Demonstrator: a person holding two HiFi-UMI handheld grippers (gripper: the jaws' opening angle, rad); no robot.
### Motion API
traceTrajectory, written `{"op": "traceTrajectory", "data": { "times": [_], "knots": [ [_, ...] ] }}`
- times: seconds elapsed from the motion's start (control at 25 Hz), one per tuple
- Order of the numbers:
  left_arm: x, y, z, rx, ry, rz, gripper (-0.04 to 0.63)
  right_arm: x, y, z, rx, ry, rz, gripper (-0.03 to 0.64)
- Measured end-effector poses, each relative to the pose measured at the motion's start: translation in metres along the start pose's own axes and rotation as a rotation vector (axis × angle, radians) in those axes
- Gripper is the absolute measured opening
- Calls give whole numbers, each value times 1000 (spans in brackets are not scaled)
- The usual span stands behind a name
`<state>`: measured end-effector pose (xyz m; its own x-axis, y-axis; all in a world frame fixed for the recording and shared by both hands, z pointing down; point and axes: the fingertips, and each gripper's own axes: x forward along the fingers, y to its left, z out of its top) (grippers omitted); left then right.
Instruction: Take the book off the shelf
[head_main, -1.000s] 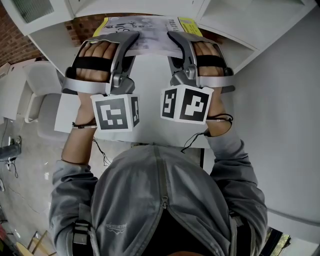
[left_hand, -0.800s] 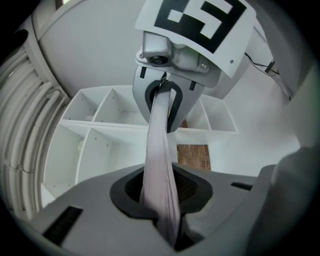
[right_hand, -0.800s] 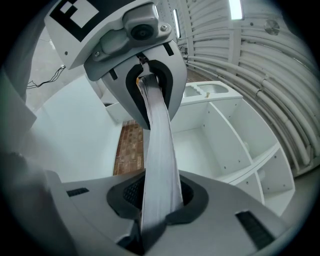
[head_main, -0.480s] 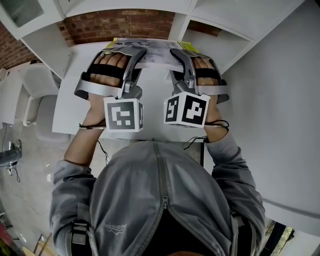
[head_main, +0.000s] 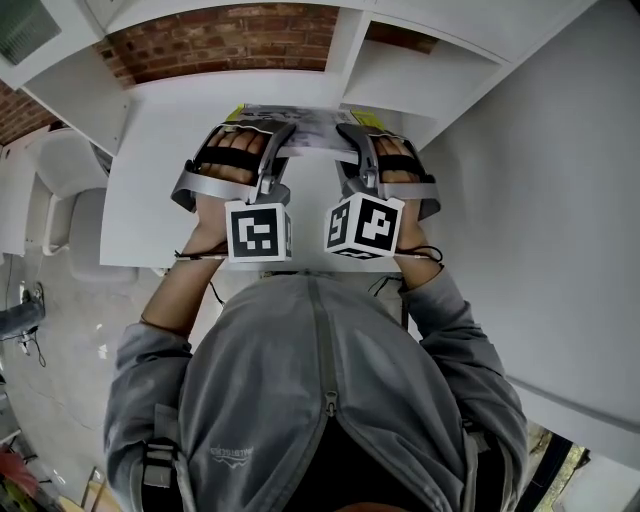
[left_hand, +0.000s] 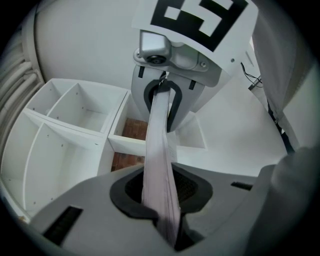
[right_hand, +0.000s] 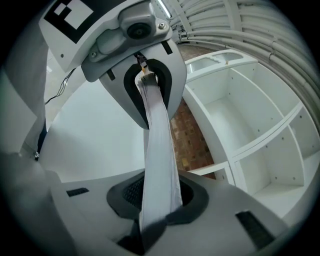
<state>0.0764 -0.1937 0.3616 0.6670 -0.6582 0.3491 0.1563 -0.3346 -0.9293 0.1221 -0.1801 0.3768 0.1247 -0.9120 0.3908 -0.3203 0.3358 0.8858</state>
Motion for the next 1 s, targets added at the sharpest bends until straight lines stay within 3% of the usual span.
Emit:
{"op": "traceTrajectory", "data": {
  "times": [1.0],
  "knots": [
    [67,-144,-17,-100,43,-313,77,69,138,-47,103,47,284,81]
  ]
}}
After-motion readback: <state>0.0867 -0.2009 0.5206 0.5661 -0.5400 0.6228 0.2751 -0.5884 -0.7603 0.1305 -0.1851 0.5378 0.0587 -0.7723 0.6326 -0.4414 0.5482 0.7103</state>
